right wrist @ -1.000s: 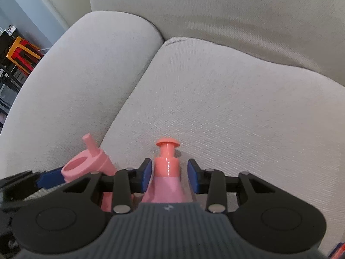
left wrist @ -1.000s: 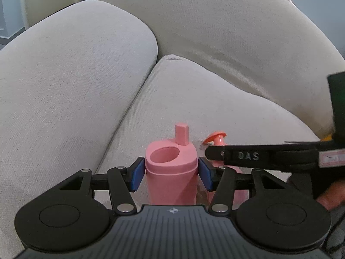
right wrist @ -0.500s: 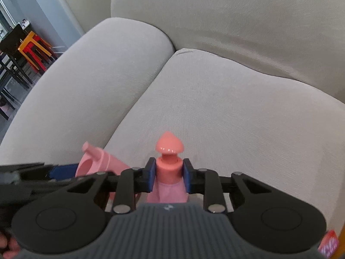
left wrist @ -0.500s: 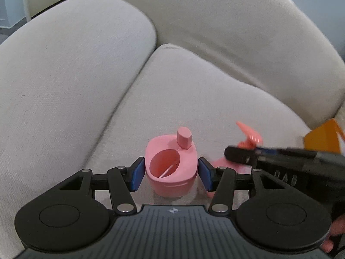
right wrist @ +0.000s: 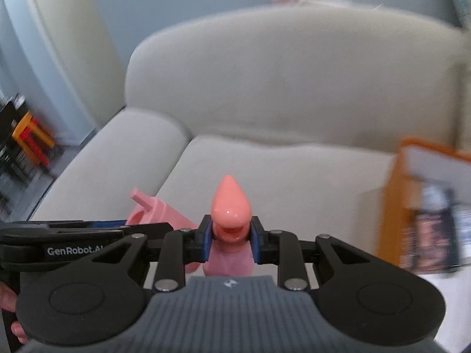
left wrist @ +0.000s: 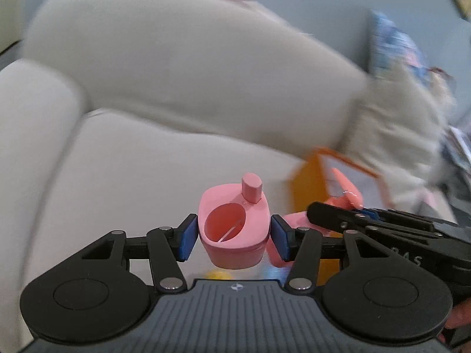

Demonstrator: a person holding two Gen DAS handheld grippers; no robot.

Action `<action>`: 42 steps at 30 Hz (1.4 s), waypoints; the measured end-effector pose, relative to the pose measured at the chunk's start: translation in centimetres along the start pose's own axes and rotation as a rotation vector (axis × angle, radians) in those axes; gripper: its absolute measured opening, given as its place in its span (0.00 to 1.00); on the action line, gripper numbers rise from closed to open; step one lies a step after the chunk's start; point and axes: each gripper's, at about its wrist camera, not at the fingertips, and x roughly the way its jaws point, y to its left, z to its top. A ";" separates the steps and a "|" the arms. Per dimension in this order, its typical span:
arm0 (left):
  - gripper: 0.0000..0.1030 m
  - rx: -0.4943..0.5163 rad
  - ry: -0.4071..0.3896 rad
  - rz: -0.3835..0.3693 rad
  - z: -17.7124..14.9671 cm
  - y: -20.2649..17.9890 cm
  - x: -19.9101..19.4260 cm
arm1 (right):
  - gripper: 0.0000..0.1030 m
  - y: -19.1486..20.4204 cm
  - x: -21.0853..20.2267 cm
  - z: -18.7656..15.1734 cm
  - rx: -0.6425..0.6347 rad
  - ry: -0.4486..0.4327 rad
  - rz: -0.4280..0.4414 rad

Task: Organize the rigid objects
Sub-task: 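Lift the pink cup and pump bottle and carry them toward the orange box, then lower the pink cup and pump bottle into the box and open both tools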

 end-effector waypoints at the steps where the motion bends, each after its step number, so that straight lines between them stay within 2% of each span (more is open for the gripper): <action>1: 0.59 0.033 0.004 -0.032 0.2 -1.7 0.4 | 0.26 -1.0 -1.3 0.0 -0.004 -0.015 -0.021; 5: 0.59 0.154 0.043 -0.156 0.7 -7.6 3.1 | 0.26 -6.0 -5.7 -0.6 -0.017 -0.027 -0.128; 10: 0.59 0.277 0.147 -0.268 0.2 -13.6 8.9 | 0.26 -13.8 -7.6 -2.4 0.016 0.061 -0.238; 13: 0.59 0.341 0.203 -0.280 -0.7 -16.4 12.2 | 0.26 -18.4 -7.4 -3.7 0.055 0.120 -0.274; 17: 0.59 0.392 0.262 -0.266 -2.5 -18.2 15.5 | 0.26 -22.5 -5.5 -5.0 0.086 0.168 -0.261; 22: 0.59 0.391 0.297 -0.193 -3.2 -18.7 18.9 | 0.26 -24.0 -1.6 -5.2 -0.026 0.196 -0.279; 26: 0.59 0.363 0.309 -0.174 -3.5 -19.0 20.1 | 0.26 -25.2 0.2 -5.2 -0.076 0.219 -0.330; 30: 0.59 0.337 0.299 -0.147 -3.7 -19.1 20.9 | 0.26 -25.4 0.7 -5.3 -0.144 0.208 -0.329; 38: 0.59 0.302 0.291 -0.142 -4.1 -19.6 21.2 | 0.27 -24.6 0.3 -6.0 -0.261 0.213 -0.322; 41: 0.59 0.286 0.280 -0.144 -4.3 -19.7 21.3 | 0.31 -24.4 -0.6 -5.9 -0.282 0.196 -0.339; 42: 0.59 0.284 0.274 -0.145 -4.4 -19.8 21.3 | 0.37 -24.3 -1.0 -5.9 -0.292 0.185 -0.351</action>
